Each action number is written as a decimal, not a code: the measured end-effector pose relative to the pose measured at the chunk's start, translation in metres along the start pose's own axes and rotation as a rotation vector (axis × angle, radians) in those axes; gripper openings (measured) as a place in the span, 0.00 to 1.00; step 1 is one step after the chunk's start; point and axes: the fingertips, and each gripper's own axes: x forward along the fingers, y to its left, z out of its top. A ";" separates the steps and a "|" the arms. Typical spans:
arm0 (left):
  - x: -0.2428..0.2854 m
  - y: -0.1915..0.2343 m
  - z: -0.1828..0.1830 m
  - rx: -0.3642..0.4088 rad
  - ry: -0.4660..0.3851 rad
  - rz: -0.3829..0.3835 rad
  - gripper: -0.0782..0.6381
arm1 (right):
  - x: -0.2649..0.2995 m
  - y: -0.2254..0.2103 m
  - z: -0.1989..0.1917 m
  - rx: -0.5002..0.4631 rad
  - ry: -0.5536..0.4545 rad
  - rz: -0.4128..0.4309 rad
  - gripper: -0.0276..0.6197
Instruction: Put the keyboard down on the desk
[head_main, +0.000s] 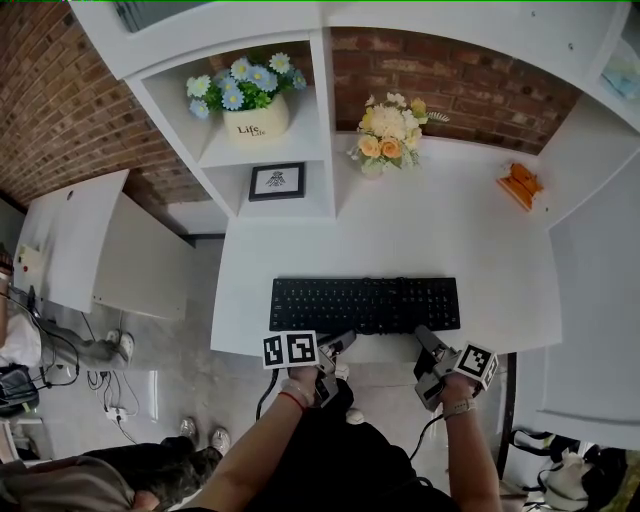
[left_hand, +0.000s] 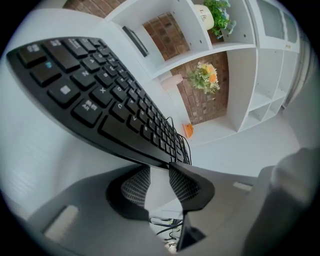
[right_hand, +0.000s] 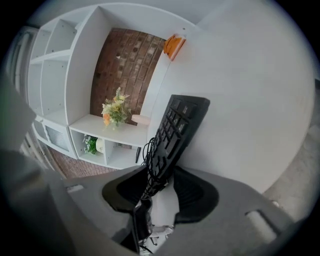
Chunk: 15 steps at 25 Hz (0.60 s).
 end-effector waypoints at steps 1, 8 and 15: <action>-0.001 0.001 -0.001 -0.010 -0.002 0.000 0.28 | 0.002 0.000 -0.002 0.003 0.002 0.006 0.29; -0.005 0.001 -0.009 -0.032 0.015 -0.001 0.28 | 0.003 -0.003 -0.008 0.002 0.013 -0.003 0.28; -0.016 0.003 -0.005 0.033 -0.011 0.018 0.13 | -0.001 -0.004 -0.012 -0.040 0.034 -0.014 0.24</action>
